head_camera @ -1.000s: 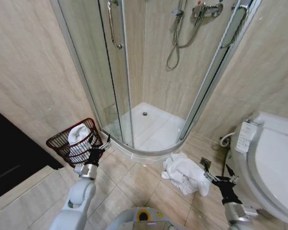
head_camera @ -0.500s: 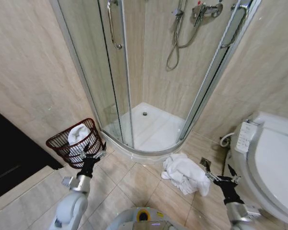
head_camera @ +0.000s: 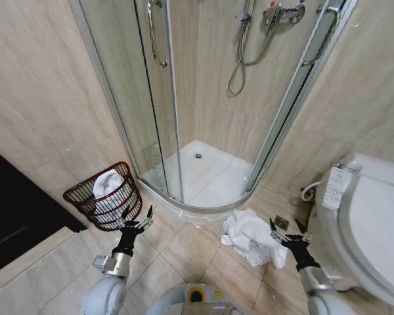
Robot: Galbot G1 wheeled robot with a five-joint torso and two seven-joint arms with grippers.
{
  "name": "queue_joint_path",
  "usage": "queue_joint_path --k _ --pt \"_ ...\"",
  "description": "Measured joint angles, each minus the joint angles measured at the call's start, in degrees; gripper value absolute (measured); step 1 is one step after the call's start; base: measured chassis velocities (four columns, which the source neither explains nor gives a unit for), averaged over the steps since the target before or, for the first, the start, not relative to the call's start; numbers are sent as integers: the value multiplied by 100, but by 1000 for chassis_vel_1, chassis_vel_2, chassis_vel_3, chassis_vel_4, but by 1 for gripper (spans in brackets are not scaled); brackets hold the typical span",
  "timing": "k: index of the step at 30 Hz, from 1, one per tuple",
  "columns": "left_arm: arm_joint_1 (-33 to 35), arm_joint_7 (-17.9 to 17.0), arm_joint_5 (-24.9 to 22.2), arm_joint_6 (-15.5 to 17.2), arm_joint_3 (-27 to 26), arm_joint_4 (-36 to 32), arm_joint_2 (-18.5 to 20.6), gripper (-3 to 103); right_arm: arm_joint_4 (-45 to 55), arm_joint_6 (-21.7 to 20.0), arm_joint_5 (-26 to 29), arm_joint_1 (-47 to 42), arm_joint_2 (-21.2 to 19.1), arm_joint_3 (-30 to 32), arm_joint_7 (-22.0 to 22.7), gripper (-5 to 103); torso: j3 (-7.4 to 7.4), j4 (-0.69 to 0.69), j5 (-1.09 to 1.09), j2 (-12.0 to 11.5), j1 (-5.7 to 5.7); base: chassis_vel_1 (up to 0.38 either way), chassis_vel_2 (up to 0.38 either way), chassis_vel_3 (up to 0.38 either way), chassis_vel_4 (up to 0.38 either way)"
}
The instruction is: Discard the used towel into the hamper.
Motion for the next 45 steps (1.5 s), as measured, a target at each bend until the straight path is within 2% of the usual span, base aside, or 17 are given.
queue_joint_path --k 1,2,6,10,13,14,15,18,40,45 --pt "7 0 2 -19 -14 0 12 100 -200 -234 116 84 -162 -13 -83 100 0 1 0 0 0 0 0 0 0" --pt "7 0 2 -19 -14 0 12 100 -200 -234 116 84 -162 -13 -83 100 0 1 0 0 0 0 0 0 0" --pt "-68 10 44 -28 -37 -19 32 100 -945 -791 510 534 -618 -32 -273 100 0 0 1 0 0 0 0 0 0" --pt "-91 41 13 -9 -29 -69 40 100 -1245 -823 531 767 -751 -28 -328 100 0 1 1 0 0 0 0 0 0" --pt "-126 63 -37 81 10 -104 66 100 -1572 -467 419 1026 -794 -78 -289 100 0 2 0 0 0 0 0 0 0" --pt "-126 63 -37 81 10 -104 66 100 -1572 -467 419 1026 -794 -78 -289 100 0 2 0 0 0 0 0 0 0" --pt "-146 73 -51 86 41 -84 62 100 -1601 -282 336 1028 -736 -128 -212 100 0 1 0 0 0 0 0 0 0" --pt "-172 103 -49 91 104 -9 40 100 -1593 -105 80 937 -601 -183 -245 100 0 -1 -1 0 0 0 0 0 0" --pt "-298 215 -35 101 124 92 52 100 -1611 124 -199 883 -532 -106 -294 100 0 0 -1 0 0 -40 31 33 -32" --pt "-323 217 -36 72 122 94 48 100 -1623 344 -255 873 -461 -152 -293 100 1 1 -1 -1 1 -112 121 134 -121"
